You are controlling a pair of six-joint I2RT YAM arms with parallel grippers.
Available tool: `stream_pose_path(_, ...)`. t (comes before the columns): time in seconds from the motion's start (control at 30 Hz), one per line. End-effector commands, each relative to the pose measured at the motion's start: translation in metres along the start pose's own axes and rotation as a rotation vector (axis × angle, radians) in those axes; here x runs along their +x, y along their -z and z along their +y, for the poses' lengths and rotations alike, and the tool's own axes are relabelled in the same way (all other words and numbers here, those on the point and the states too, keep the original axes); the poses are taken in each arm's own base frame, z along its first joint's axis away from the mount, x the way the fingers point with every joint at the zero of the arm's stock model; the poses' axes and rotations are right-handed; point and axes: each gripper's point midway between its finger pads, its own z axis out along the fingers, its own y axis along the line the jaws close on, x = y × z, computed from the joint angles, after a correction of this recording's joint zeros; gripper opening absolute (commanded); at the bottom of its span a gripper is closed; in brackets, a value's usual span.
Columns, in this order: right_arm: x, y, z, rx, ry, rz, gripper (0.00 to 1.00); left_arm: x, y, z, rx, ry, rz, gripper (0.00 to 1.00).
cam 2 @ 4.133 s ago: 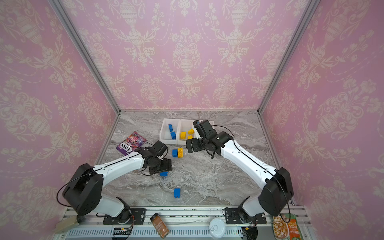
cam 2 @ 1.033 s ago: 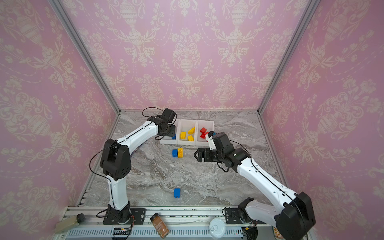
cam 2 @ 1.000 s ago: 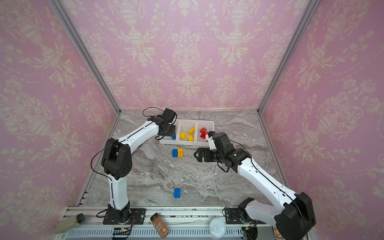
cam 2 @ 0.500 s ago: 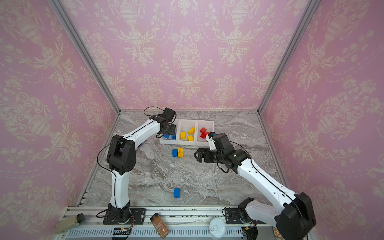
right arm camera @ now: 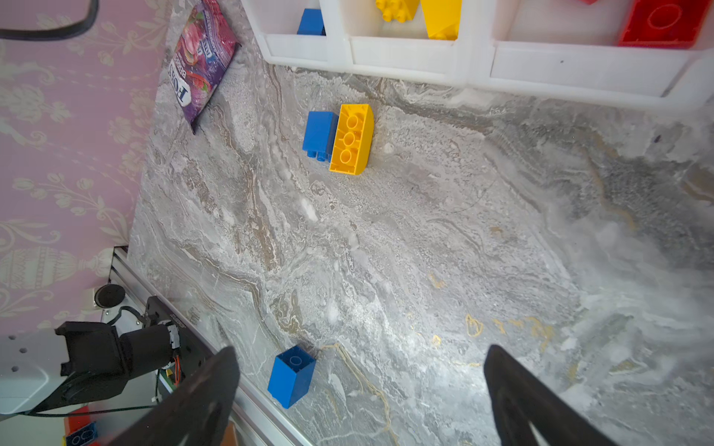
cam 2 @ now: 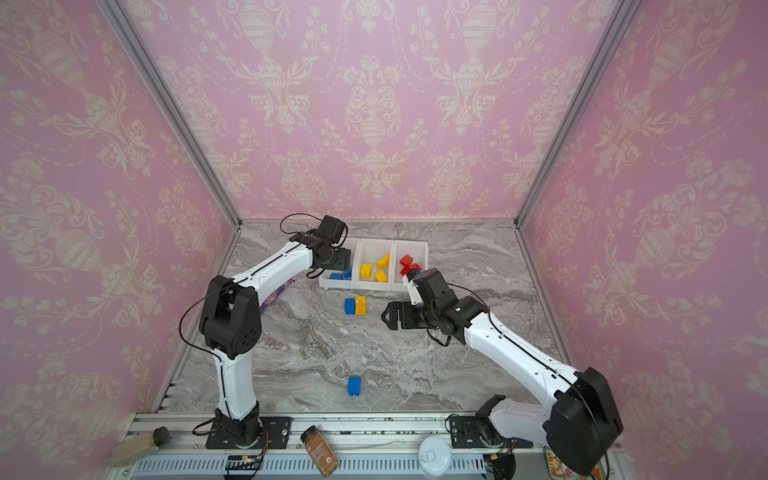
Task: Sort the legos into containers by color
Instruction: Place the lego in the container, then pick up the lego from the bottom-center of the table.
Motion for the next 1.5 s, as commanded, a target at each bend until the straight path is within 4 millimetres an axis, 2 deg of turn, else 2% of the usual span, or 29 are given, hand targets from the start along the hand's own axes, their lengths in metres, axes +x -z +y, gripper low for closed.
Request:
stream_pose_path(0.0,0.001,-0.002,0.007,0.033,0.062,0.024,1.00,-0.005,0.026,-0.006,0.088,0.055,-0.054,0.85)
stream_pose_path(0.17,0.021,-0.018,0.015,0.079,0.162,0.120,1.00,0.010,0.040,-0.003,0.157,0.108,-0.036,0.88)
stream_pose_path(0.33,0.045,-0.032,0.027,0.115,0.242,0.203,1.00,0.022,0.054,0.010,0.203,0.163,-0.023,0.90)
stream_pose_path(0.57,0.078,-0.052,0.046,0.134,0.260,0.270,1.00,0.042,0.068,0.024,0.201,0.167,0.000,0.94)
stream_pose_path(0.87,0.124,-0.064,0.060,0.318,0.251,0.335,1.00,0.077,0.080,0.043,0.262,0.222,0.064,0.99)
stream_pose_path(0.97,0.130,-0.067,0.076,0.319,0.251,0.336,1.00,0.086,0.085,0.048,0.293,0.245,0.066,0.99)
stream_pose_path(1.2,0.153,-0.077,0.091,0.351,0.287,0.393,0.92,0.094,0.093,0.058,0.323,0.272,0.060,0.99)
stream_pose_path(1.33,0.162,-0.084,0.083,0.415,0.286,0.432,0.86,0.093,0.095,0.063,0.326,0.281,0.047,0.99)
stream_pose_path(1.47,0.168,-0.094,0.086,0.396,0.267,0.442,0.82,0.095,0.094,0.066,0.328,0.294,0.044,0.99)
